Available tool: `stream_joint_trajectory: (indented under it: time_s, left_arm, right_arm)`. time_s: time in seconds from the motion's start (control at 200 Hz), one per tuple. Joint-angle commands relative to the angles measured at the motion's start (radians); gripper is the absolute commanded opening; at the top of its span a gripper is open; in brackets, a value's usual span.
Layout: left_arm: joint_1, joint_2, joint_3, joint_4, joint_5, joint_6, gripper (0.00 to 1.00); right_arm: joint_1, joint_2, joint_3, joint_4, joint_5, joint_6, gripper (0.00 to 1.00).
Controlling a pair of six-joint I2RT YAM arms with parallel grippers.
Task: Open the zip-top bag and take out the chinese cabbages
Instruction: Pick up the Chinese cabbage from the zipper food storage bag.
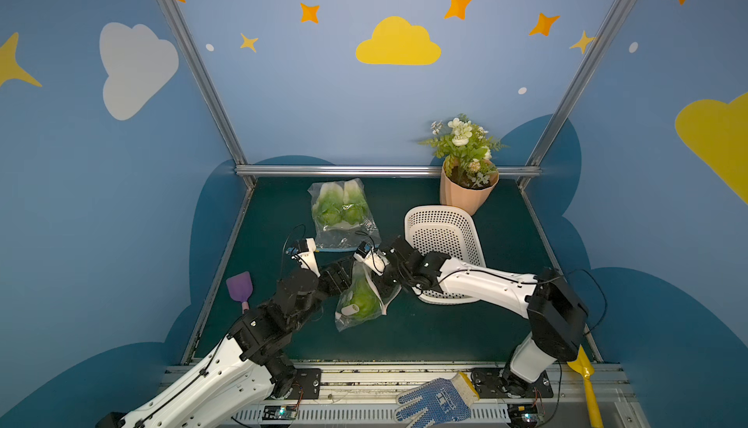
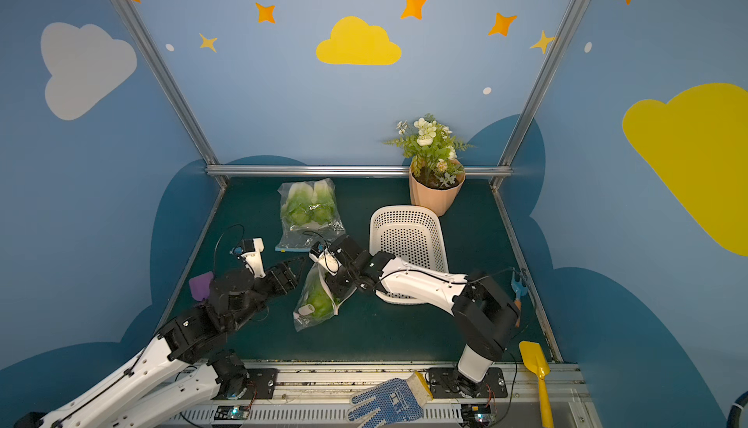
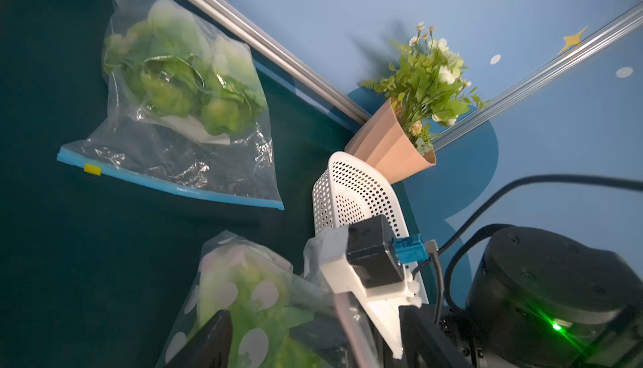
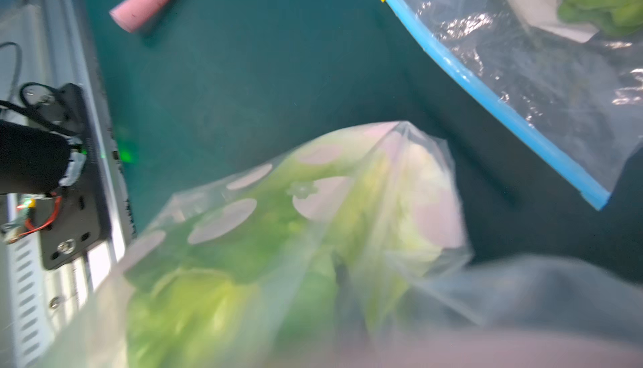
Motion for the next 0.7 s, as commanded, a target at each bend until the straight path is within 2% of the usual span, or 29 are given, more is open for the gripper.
stream_joint_trajectory:
  time_s: [0.0, 0.1, 0.22, 0.405, 0.511, 0.581, 0.691]
  left_arm:
    - [0.017, -0.019, 0.046, -0.098, -0.061, 0.036, 0.8]
    - [0.07, -0.008, 0.093, -0.215, -0.046, 0.007, 0.83]
    - [0.179, -0.016, 0.09, -0.237, 0.096, -0.034, 0.86]
    - [0.417, -0.048, -0.03, -0.074, 0.416, -0.166, 0.9]
    - [0.55, -0.028, -0.136, 0.139, 0.648, -0.298, 0.91]
    - [0.595, 0.0, -0.184, 0.269, 0.729, -0.363, 0.91]
    - [0.605, 0.047, -0.167, 0.327, 0.785, -0.348, 0.92]
  right_arm:
    - [-0.025, -0.07, -0.028, 0.084, -0.095, -0.039, 0.0]
    - [-0.043, -0.113, -0.057, 0.117, -0.136, -0.071, 0.0]
    - [-0.046, -0.166, -0.099, 0.163, -0.166, -0.118, 0.0]
    - [-0.048, -0.266, -0.169, 0.236, -0.204, -0.175, 0.0]
    - [-0.048, -0.313, -0.188, 0.251, -0.231, -0.207, 0.0]
    - [-0.049, -0.338, -0.193, 0.249, -0.256, -0.227, 0.0]
    - [-0.047, -0.363, -0.199, 0.252, -0.284, -0.24, 0.0]
